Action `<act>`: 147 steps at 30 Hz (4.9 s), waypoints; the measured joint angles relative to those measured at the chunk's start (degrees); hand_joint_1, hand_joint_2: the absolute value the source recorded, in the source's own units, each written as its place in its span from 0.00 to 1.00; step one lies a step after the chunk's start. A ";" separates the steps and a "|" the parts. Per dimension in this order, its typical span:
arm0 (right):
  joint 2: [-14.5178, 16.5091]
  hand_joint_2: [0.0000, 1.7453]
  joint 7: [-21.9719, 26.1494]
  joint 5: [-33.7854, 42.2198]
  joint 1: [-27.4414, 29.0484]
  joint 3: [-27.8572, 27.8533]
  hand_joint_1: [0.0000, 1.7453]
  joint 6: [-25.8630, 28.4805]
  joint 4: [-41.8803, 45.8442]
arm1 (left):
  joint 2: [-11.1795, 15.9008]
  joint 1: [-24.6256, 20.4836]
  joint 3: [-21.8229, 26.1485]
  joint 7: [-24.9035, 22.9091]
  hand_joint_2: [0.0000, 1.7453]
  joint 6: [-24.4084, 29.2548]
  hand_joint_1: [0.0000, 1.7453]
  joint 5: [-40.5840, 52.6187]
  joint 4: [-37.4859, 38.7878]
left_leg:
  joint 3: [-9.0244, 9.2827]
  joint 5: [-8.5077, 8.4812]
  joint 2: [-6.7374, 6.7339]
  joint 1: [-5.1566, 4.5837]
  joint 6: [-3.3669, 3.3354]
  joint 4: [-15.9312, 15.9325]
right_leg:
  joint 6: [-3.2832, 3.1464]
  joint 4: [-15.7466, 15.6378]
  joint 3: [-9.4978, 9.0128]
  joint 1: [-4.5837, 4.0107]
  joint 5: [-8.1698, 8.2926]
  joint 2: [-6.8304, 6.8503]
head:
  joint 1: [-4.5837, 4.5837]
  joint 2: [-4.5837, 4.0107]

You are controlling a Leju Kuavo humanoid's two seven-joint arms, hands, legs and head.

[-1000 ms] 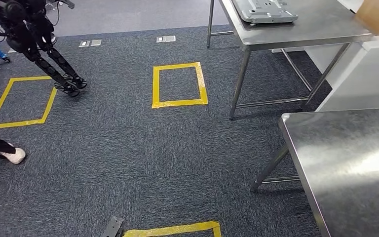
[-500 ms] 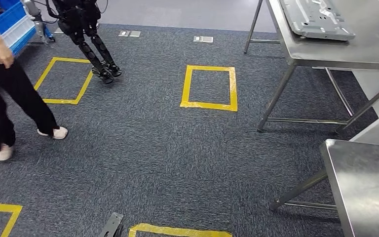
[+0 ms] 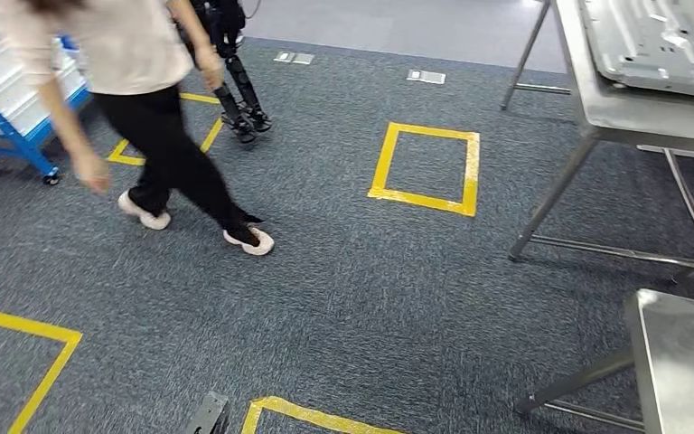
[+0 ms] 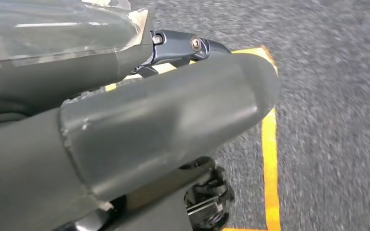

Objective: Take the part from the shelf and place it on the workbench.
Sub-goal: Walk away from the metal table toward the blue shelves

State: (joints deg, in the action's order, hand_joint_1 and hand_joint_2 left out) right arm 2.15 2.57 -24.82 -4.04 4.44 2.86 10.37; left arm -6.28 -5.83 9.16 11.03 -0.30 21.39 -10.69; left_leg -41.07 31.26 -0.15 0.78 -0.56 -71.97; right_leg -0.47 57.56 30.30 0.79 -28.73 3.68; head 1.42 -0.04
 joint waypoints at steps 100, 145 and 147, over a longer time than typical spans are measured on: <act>0.35 0.00 -1.45 -3.84 -1.77 -0.58 0.00 -1.73 -0.02 | -0.80 -0.84 1.91 -0.55 0.00 -0.33 0.00 3.59 0.07 | 7.53 -5.26 -1.45 -0.86 -1.69 14.28 | 1.28 1.35 -0.64 -0.91 -2.03 1.94 | -0.09 0.00; 1.02 0.00 -0.53 -5.69 0.80 -2.38 0.00 -1.69 -0.14 | -2.01 -2.20 2.00 1.36 0.00 0.47 0.00 5.68 -0.06 | 10.18 -2.44 2.13 -0.71 -0.29 14.99 | 0.69 0.02 0.22 0.02 -0.88 -3.56 | -0.44 0.00; 1.08 0.00 -0.54 -5.77 0.95 -2.39 0.00 -1.70 -0.11 | -1.98 -2.15 2.01 1.37 0.00 0.52 0.00 5.70 -0.10 | 10.09 -1.96 1.78 -0.43 0.06 13.97 | 0.01 -0.09 -0.98 0.19 -1.28 -3.57 | -0.32 0.00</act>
State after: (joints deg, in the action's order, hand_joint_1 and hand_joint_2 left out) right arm 3.24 2.03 -30.59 -3.09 2.04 1.16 10.25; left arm -8.26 -7.98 11.17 12.39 0.22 27.09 -10.79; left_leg -30.99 29.30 1.63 0.35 -0.50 -58.01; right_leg -0.46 57.48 29.33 0.98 -30.00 0.10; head 1.10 -0.04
